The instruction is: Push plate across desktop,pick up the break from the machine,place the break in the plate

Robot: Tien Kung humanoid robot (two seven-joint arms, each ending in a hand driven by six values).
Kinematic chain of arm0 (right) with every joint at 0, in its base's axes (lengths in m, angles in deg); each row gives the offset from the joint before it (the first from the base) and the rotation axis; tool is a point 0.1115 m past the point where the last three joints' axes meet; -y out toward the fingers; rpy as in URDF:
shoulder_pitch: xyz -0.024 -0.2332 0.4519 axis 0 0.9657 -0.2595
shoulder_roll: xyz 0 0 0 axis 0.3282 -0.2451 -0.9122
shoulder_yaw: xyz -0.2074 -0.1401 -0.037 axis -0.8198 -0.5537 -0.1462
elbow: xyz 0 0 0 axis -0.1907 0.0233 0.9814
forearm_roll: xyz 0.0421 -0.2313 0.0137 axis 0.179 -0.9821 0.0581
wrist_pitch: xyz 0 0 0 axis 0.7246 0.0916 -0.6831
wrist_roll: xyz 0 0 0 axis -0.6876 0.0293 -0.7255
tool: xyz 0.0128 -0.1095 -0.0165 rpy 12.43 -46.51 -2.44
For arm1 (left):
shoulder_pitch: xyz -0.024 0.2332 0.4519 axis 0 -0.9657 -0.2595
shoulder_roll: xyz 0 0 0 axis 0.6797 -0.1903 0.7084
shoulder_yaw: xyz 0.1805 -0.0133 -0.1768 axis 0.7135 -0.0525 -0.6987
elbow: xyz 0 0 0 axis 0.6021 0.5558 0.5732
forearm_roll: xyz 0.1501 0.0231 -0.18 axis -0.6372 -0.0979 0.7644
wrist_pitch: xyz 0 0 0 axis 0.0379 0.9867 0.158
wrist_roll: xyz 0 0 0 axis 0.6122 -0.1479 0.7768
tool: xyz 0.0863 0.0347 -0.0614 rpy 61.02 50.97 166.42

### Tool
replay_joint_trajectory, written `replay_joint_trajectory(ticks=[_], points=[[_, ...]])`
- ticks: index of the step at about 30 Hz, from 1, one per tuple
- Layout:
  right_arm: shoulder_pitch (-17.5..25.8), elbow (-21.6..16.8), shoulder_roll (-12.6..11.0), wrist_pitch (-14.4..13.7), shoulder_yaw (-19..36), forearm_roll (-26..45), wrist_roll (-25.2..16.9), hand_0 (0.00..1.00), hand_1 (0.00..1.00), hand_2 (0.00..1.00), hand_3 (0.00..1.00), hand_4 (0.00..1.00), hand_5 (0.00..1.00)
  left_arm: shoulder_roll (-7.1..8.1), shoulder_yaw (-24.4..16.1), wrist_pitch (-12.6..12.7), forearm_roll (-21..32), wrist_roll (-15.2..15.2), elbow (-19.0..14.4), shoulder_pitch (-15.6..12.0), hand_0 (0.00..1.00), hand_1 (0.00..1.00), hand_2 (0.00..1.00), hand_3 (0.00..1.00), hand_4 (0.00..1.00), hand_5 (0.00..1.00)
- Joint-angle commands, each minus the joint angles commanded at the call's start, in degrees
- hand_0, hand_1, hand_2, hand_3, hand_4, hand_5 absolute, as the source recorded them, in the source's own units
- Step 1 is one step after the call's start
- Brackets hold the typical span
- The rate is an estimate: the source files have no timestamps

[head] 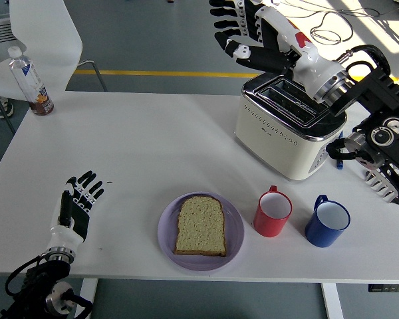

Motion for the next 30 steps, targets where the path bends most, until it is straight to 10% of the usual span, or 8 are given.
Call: replay_joint_trajectory(ticks=[14, 30], points=[[17.34, 6.67, -1.86, -5.77, 26.63, 21.22, -3.61, 0.734, 0.728, 0.774, 0.776, 0.543, 0.380, 0.00, -0.30, 0.04, 0.09, 0.22, -0.24, -0.79, 0.783, 0.758, 0.821, 0.697, 0.425, 0.953], [32.92, 9.09, 0.55, -1.94, 34.78, 23.64, -1.79, 0.728, 0.733, 0.760, 0.764, 0.525, 0.389, 0.00, -0.49, 0.08, -0.21, 0.32, -1.24, -1.34, 0.781, 0.756, 0.819, 0.698, 0.427, 0.959]])
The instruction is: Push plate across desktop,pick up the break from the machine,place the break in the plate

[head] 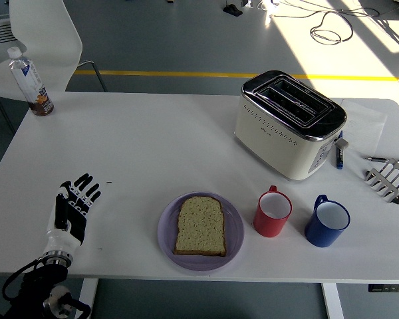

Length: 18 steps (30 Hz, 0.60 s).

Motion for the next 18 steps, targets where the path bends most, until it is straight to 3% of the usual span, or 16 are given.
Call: replay_joint_trajectory(ticks=[18], points=[[6.20, 2.19, 4.89, 0.21, 3.84, -0.05, 1.63, 0.717, 0.727, 0.749, 0.755, 0.488, 0.435, 0.00, -3.13, 0.18, -0.40, 0.18, -2.53, 0.96, 0.780, 0.756, 0.820, 0.699, 0.429, 0.960]])
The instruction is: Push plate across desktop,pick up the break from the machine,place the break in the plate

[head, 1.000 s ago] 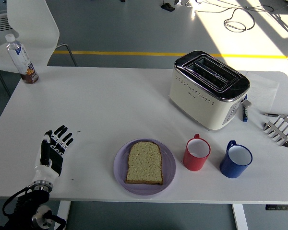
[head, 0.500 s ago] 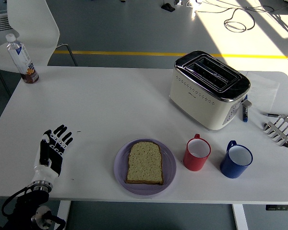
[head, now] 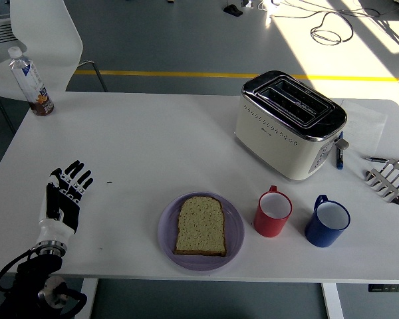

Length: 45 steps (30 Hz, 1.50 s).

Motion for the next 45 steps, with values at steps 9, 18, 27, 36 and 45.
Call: replay_joint_trajectory(ticks=[9, 18, 27, 36, 45], points=[[2.59, 2.24, 2.86, 1.69, 1.03, 0.86, -0.12, 0.715, 0.725, 0.740, 0.745, 0.482, 0.456, 0.00, -0.68, 0.03, -0.08, 0.02, -1.03, 0.09, 0.780, 0.756, 0.820, 0.701, 0.433, 0.963], [4.00, 5.14, 5.27, 3.18, 2.10, 2.28, -0.01, 0.713, 0.724, 0.737, 0.743, 0.479, 0.464, 0.00, -1.34, 0.14, -0.04, 0.09, -1.71, 0.20, 0.780, 0.756, 0.820, 0.698, 0.434, 0.965], [4.76, 6.96, 5.33, 3.18, 1.83, 1.53, 0.13, 0.709, 0.719, 0.731, 0.736, 0.477, 0.478, 0.00, -1.48, 0.14, 0.05, 0.16, -1.68, 0.55, 0.780, 0.755, 0.818, 0.697, 0.434, 0.963], [5.13, 7.66, 5.60, 3.90, 1.38, 2.13, 0.24, 0.709, 0.718, 0.730, 0.735, 0.474, 0.488, 0.00, -1.86, 0.07, 0.23, 0.18, -1.59, 0.37, 0.779, 0.755, 0.819, 0.696, 0.434, 0.960], [5.70, 7.66, 5.58, 4.01, 1.75, 2.22, 0.41, 0.707, 0.714, 0.726, 0.728, 0.472, 0.528, 0.00, -1.67, 0.09, 0.19, 0.25, -1.50, -0.23, 0.779, 0.755, 0.816, 0.697, 0.435, 0.957]])
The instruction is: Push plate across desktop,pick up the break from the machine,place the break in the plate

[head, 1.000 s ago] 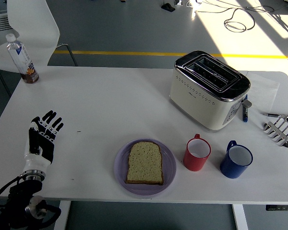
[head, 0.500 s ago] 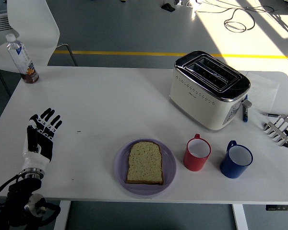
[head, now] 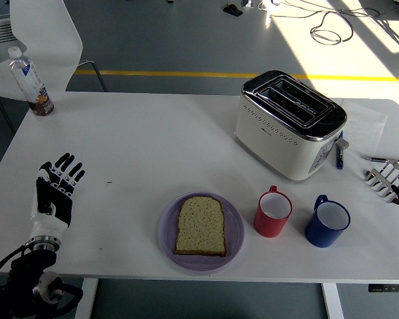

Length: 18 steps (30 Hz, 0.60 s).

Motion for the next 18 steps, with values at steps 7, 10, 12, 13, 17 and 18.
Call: replay_joint_trajectory(ticks=[7, 10, 12, 13, 17, 18], points=[[0.01, 0.07, 0.20, 0.18, 0.06, -0.06, 0.08, 0.706, 0.713, 0.723, 0.725, 0.473, 0.531, 0.00, 0.00, 0.02, -0.10, 0.03, -0.05, -0.12, 0.778, 0.755, 0.816, 0.697, 0.433, 0.955], [0.03, 0.15, 0.26, 0.26, 0.12, -0.17, 0.10, 0.705, 0.710, 0.719, 0.721, 0.473, 0.531, 0.00, 0.07, 0.04, -0.12, 0.04, -0.09, -0.14, 0.778, 0.755, 0.816, 0.698, 0.434, 0.953], [-0.04, 0.18, 0.33, 0.33, 0.17, -0.24, 0.12, 0.705, 0.710, 0.719, 0.721, 0.473, 0.531, 0.00, 0.07, 0.03, -0.14, 0.02, -0.10, -0.12, 0.778, 0.755, 0.816, 0.698, 0.434, 0.953], [-0.12, 0.21, 0.39, 0.39, 0.20, -0.26, 0.13, 0.705, 0.710, 0.719, 0.721, 0.473, 0.531, 0.00, 0.02, 0.03, -0.14, 0.01, -0.11, -0.09, 0.778, 0.755, 0.816, 0.698, 0.434, 0.953], [-0.30, 0.24, 0.46, 0.46, 0.21, -0.33, 0.15, 0.706, 0.707, 0.719, 0.719, 0.474, 0.532, 0.00, -0.15, 0.06, -0.15, 0.01, -0.10, 0.01, 0.778, 0.755, 0.816, 0.697, 0.434, 0.953], [-0.41, 0.23, 0.50, 0.49, 0.25, -0.36, 0.16, 0.706, 0.707, 0.719, 0.719, 0.474, 0.532, 0.00, -0.19, 0.07, -0.17, -0.03, -0.12, 0.11, 0.778, 0.755, 0.816, 0.697, 0.434, 0.953]])
